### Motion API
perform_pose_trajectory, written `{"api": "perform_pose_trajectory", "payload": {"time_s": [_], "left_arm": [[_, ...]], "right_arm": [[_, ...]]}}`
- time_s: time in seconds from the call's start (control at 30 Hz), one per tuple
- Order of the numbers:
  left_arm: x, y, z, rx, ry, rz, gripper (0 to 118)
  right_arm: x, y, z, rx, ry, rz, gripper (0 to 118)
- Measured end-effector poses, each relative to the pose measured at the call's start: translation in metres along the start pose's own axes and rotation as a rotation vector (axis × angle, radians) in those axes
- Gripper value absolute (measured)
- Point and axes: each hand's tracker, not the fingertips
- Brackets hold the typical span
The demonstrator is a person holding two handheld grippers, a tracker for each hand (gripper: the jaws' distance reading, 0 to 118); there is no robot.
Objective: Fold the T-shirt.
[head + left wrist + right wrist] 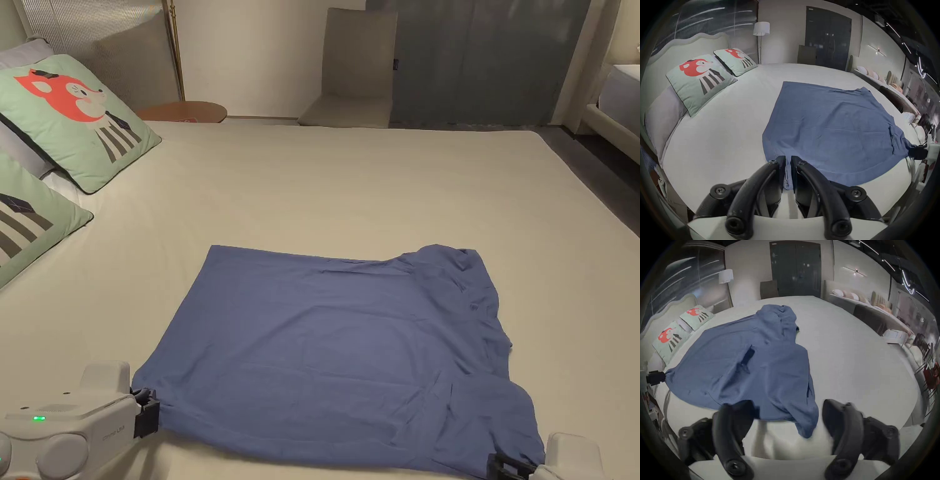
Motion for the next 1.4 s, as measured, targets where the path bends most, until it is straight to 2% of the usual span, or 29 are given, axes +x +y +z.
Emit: {"api": "perform_pose_trajectory", "payload": {"time_s": [0.03,0.07,0.1,0.17,0.3,0.4,0.53,0.73,0.93,1.17,1.3,1.4], "left_arm": [[0.002,0.000,0.001,-0.001,0.004,-0.001,6],[0.003,0.000,0.002,-0.004,0.010,-0.002,6],[0.004,-0.001,0.002,-0.005,0.013,-0.002,6],[0.002,-0.001,0.002,-0.005,0.015,0.011,6],[-0.003,0.007,0.001,0.015,0.009,0.063,6],[-0.004,0.025,-0.005,0.037,0.009,0.090,6],[-0.008,0.059,-0.016,0.073,-0.008,0.128,6],[-0.006,0.111,-0.051,0.116,0.006,0.124,6],[-0.001,0.141,-0.116,0.060,0.044,0.085,6],[0.009,0.144,-0.181,-0.054,0.095,0.026,6],[0.008,0.133,-0.207,-0.169,0.122,-0.016,6],[0.007,0.132,-0.203,-0.120,0.126,-0.013,7]], "right_arm": [[0.000,0.000,0.001,0.000,0.001,-0.003,48],[0.001,0.001,-0.001,0.001,0.005,-0.007,13],[0.002,0.001,0.000,0.007,0.009,-0.010,7],[0.000,0.005,0.010,0.031,0.053,-0.011,7],[0.004,0.021,0.017,0.071,0.053,0.000,7],[0.002,0.049,0.024,0.132,0.073,-0.021,7],[-0.003,0.090,0.013,0.205,0.070,0.032,7],[-0.015,0.147,-0.018,0.253,0.053,0.062,7],[-0.026,0.178,-0.082,0.184,0.008,0.080,7],[-0.032,0.185,-0.144,0.063,-0.055,0.123,7],[-0.030,0.176,-0.160,0.031,-0.065,0.113,7],[-0.030,0.178,-0.151,0.040,-0.063,0.114,7]]}}
